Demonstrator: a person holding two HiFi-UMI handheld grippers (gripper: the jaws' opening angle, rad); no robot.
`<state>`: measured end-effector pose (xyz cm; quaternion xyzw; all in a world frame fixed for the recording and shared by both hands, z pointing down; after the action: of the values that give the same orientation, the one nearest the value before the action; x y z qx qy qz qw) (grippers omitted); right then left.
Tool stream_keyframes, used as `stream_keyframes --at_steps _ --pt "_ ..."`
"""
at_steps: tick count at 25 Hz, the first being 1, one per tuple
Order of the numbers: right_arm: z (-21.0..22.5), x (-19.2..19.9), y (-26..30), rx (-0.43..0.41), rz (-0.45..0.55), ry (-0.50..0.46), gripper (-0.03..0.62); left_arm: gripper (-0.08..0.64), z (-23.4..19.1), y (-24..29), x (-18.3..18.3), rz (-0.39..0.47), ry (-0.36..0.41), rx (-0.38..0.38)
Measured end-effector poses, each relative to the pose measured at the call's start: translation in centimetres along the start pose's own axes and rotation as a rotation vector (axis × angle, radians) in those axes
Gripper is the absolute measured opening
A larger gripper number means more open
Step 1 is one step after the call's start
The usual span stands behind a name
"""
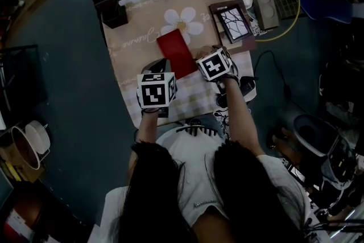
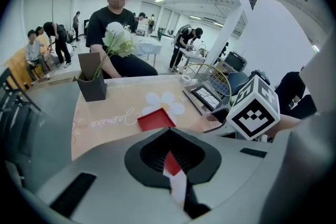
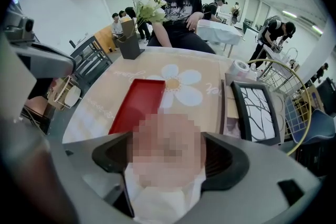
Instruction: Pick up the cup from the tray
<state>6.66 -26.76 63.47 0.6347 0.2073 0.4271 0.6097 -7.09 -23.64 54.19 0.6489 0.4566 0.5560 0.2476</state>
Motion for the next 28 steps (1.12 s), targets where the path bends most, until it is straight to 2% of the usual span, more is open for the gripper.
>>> stream_keyframes --at_steps 10,18,25,28 --pt "-0.1 0.0 -0.3 -0.049 0.043 0.071 0.402 0.003 -0.4 -0.5 0.6 0.001 -0.043 -0.018" --pt "0.1 -1.1 -2.7 -0.050 0.134 0.087 0.403 0.003 0.2 -0.9 1.3 -0.030 -0.025 -0.002" --pt "0.5 -1.3 -6.4 -0.006 0.240 0.131 0.403 0.003 1.0 -1.6 1.3 -0.010 -0.007 0.013" --pt "0.4 -2.4 -9.1 -0.010 0.330 0.150 0.402 0.003 1.7 -1.9 1.0 0.018 0.002 0.023"
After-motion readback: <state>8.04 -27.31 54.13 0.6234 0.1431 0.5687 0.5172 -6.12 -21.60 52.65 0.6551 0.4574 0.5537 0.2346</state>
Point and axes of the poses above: the fingertips, and each gripper's own axes: y forward along the fingers, z to its right, x out of its underside, the point moved 1 cm from there along -y, backward along the fingers, and after that the axes turned 3 degrees about y, right-handed, at the moved point
